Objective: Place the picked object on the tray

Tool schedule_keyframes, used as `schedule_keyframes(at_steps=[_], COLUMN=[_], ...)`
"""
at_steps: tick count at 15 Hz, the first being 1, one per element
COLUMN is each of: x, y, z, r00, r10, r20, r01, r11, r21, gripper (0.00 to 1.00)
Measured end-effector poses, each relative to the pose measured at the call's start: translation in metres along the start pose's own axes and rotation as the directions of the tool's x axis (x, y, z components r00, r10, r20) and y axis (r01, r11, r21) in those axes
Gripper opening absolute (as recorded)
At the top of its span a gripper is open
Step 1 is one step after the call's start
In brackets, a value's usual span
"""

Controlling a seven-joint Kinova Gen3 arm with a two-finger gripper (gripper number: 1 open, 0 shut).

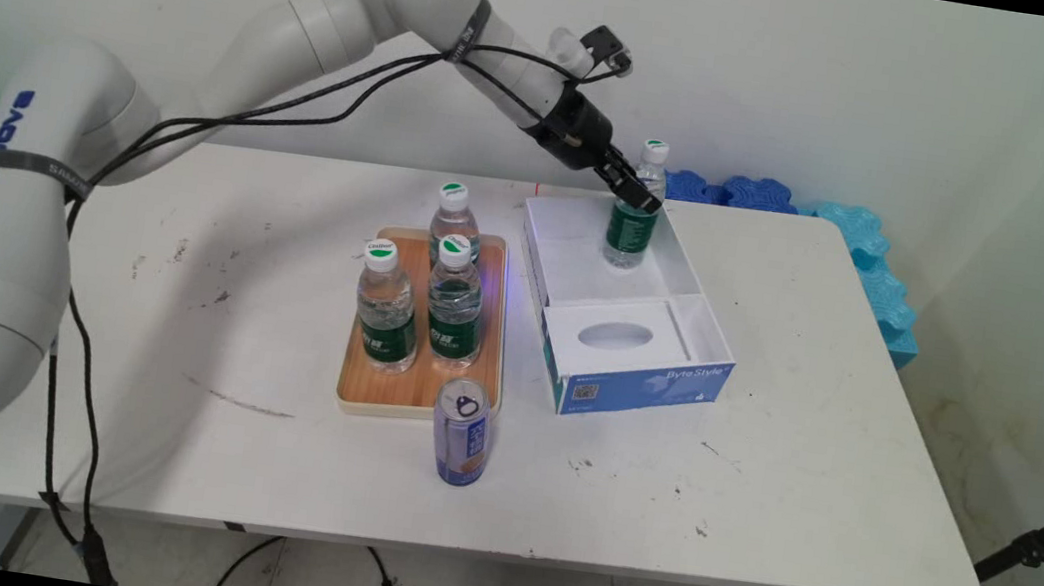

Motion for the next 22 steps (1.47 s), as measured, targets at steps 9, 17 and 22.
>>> schedule_keyframes(at_steps=[9, 17, 22], x=[0.014, 0.029, -0.004], y=[-0.002, -0.005, -0.004], z=[-0.013, -0.113, -0.197], r00=[0.999, 0.987, 0.986], r10=[0.023, 0.074, 0.097], r20=[-0.05, -0.146, -0.135], r01=[-0.023, -0.068, -0.092], r11=[1.0, 0.997, 0.995], r21=[-0.003, 0.042, 0.045], gripper=[0.0, 0.0, 0.0])
